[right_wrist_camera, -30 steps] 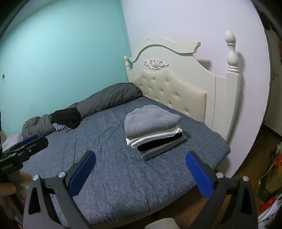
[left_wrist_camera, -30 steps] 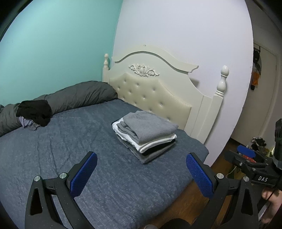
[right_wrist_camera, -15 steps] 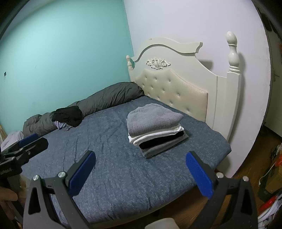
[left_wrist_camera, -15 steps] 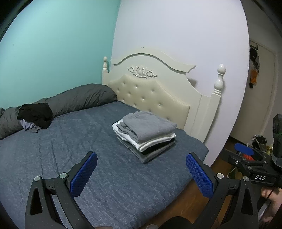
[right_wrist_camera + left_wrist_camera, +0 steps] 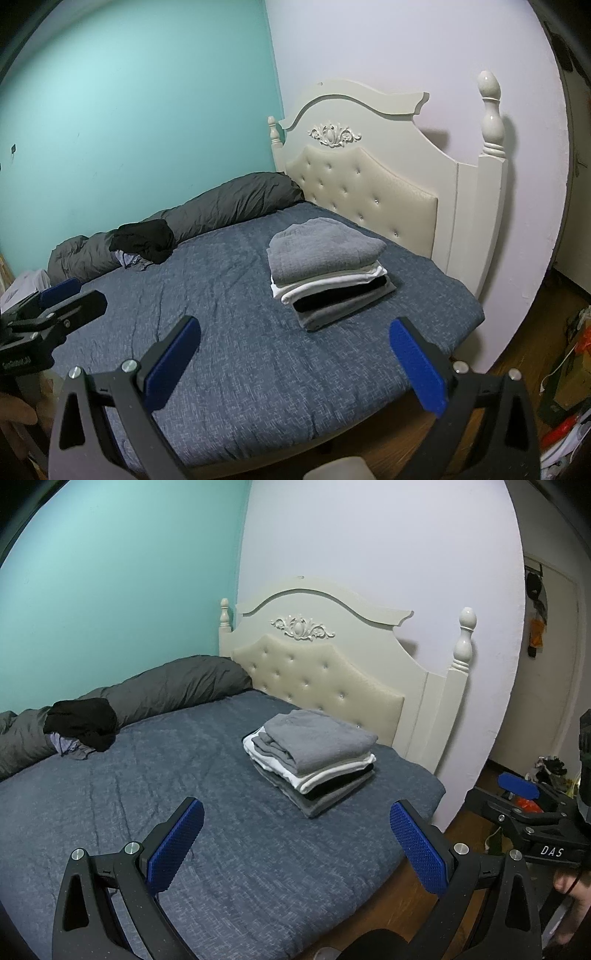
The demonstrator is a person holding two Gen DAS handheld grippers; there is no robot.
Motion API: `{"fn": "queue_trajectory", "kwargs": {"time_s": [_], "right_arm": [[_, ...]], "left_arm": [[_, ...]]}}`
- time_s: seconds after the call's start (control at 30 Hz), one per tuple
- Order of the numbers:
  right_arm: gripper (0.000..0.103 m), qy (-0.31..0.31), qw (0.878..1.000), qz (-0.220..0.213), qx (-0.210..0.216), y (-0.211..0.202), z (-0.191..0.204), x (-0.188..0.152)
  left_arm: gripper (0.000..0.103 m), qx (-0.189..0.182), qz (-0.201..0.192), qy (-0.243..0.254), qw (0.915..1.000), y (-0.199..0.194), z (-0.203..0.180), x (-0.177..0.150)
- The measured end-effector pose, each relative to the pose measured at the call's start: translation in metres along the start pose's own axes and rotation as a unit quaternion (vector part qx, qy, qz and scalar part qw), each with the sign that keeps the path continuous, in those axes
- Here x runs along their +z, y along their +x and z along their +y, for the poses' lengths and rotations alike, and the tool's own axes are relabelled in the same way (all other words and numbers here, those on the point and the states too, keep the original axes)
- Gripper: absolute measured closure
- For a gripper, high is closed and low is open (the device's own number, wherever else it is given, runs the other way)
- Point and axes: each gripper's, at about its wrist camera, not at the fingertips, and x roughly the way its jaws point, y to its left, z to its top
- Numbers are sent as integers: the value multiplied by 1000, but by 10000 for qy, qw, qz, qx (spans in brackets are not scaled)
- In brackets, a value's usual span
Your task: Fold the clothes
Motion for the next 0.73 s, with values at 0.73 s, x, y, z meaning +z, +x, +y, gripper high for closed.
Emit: {"fn": "queue_trajectory", "kwargs": {"time_s": [0.73], "right_arm": [[1,-1,10000,52,-25,6,3,-3]], "left_arm": [[0,-31,-10,-57,10000,0,6,-3]]}}
